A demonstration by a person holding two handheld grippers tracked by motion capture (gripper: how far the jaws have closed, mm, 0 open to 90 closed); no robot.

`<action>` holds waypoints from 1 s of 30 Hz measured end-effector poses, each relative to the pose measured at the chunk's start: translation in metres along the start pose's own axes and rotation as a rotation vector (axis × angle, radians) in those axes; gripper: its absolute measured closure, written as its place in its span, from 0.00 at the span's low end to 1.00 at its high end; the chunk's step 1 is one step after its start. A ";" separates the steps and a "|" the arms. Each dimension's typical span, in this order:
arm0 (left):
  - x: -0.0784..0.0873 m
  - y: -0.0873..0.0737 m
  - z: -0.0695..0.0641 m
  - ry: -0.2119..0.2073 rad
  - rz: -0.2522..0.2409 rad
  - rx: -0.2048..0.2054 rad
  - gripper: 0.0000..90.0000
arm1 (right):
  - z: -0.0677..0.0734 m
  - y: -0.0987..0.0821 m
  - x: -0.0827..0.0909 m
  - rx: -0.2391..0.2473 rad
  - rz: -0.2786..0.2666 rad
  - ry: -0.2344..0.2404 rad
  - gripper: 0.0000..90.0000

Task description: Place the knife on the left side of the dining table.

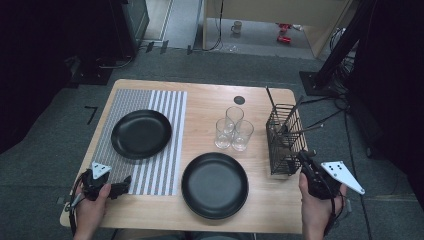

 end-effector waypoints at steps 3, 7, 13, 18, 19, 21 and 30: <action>0.000 0.000 0.000 0.000 0.000 0.000 0.03 | 0.000 0.003 0.004 0.008 0.017 -0.001 0.94; 0.000 0.000 0.000 0.000 0.000 0.000 0.03 | 0.000 0.006 0.009 0.002 0.031 -0.002 0.94; 0.000 0.000 0.000 0.000 0.000 0.000 0.03 | 0.002 0.010 0.007 0.007 0.052 0.001 0.94; 0.000 0.000 0.000 0.000 0.000 0.000 0.03 | 0.002 0.008 -0.006 0.006 0.062 0.005 0.94; 0.000 0.000 0.000 0.000 0.000 0.000 0.03 | 0.002 0.006 -0.010 0.006 0.068 0.002 0.94; 0.000 0.000 0.000 0.000 0.000 0.000 0.03 | 0.001 0.006 -0.015 -0.004 0.054 0.015 0.94; 0.000 0.000 0.000 0.000 0.000 0.000 0.03 | 0.001 0.014 -0.030 0.001 0.005 0.020 0.94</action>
Point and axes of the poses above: each handheld gripper's, and its own axes: x roughly backward along the jaws, y roughly out of its top, z roughly to its left, the point moved 7 cm from there along -x, roughly forward along the jaws, and after that the axes turned 5 degrees about y, right-handed, at the moved point
